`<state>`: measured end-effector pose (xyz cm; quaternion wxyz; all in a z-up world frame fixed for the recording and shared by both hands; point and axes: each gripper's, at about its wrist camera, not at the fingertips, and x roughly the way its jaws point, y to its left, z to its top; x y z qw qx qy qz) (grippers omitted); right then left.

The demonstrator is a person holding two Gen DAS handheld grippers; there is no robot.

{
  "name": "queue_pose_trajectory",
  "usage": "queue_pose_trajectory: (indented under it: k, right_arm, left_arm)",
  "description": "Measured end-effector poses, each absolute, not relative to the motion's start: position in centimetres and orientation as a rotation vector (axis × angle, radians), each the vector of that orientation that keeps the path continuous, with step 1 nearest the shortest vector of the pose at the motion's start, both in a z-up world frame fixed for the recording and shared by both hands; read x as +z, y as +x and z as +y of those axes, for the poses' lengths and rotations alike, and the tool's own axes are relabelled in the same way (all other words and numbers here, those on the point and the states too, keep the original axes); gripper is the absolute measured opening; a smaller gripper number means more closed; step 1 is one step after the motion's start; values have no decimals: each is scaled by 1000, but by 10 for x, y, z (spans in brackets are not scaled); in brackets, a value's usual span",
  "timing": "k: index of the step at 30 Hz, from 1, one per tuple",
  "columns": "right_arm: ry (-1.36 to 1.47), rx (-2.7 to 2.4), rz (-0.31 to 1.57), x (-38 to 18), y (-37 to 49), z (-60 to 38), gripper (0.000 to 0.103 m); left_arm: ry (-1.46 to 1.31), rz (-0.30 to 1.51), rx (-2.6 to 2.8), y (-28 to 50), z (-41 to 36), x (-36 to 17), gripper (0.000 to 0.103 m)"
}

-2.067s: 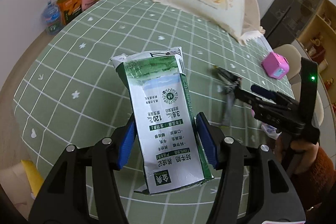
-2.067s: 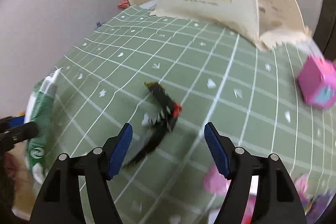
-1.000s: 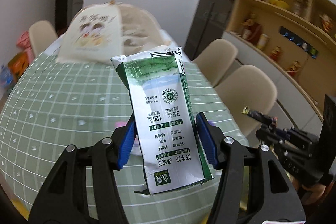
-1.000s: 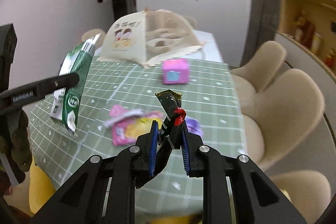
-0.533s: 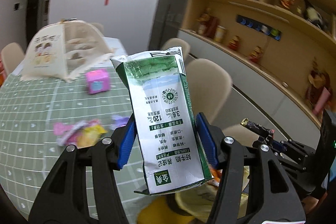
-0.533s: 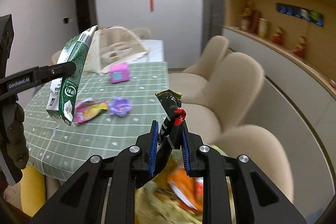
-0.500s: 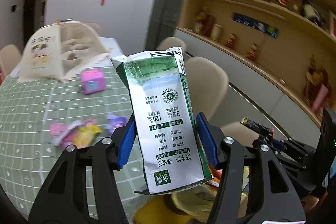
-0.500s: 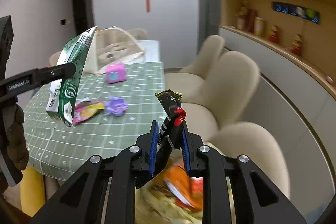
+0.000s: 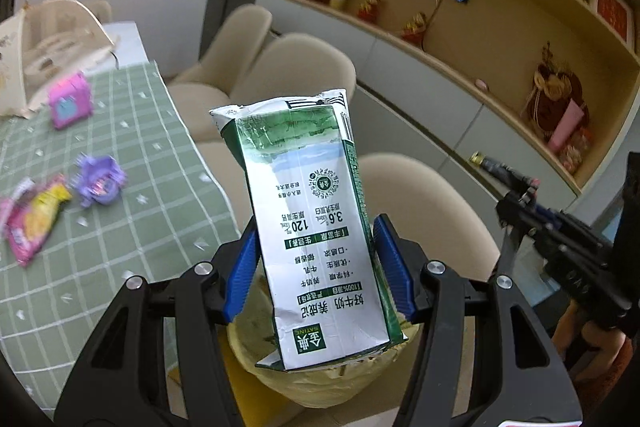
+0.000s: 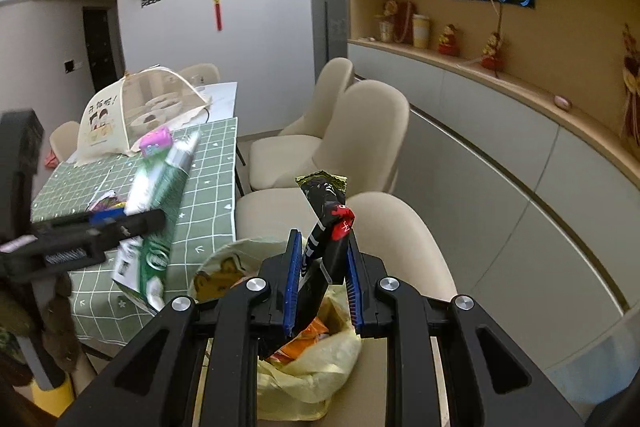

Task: Collect trash
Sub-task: 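Carry the milk carton and black stick toward the yellow trash bag, then drop the carton into the trash bag with left tool while right tool drops black stick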

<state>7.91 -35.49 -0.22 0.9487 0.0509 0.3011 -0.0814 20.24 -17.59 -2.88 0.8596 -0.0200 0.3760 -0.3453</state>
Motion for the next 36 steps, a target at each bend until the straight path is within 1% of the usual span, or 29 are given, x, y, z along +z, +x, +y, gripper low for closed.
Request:
queue_pose_trajectory:
  k: [7, 8, 9, 13, 24, 31, 36]
  right_arm:
    - [105, -200, 623, -8, 72, -367, 21]
    - [107, -206, 626, -10, 70, -369, 21]
    - [110, -210, 629, -11, 69, -371, 21]
    - [124, -212, 639, -16, 67, -373, 21]
    - [109, -82, 709, -50, 111, -346, 21]
    - [176, 17, 842, -103, 163, -325, 21]
    - [186, 35, 1010, -155, 197, -314, 21]
  left_arm:
    - [-33, 839, -780, 208, -210, -53, 54]
    - [-46, 844, -803, 210, -215, -55, 55]
    - [-56, 851, -827, 212, -218, -56, 59]
    - [-77, 862, -832, 219, -216, -57, 63]
    - [-76, 906, -721, 198, -138, -61, 63]
    - [-110, 915, -628, 181, -81, -64, 63]
    - [-153, 915, -539, 178, -42, -63, 63]
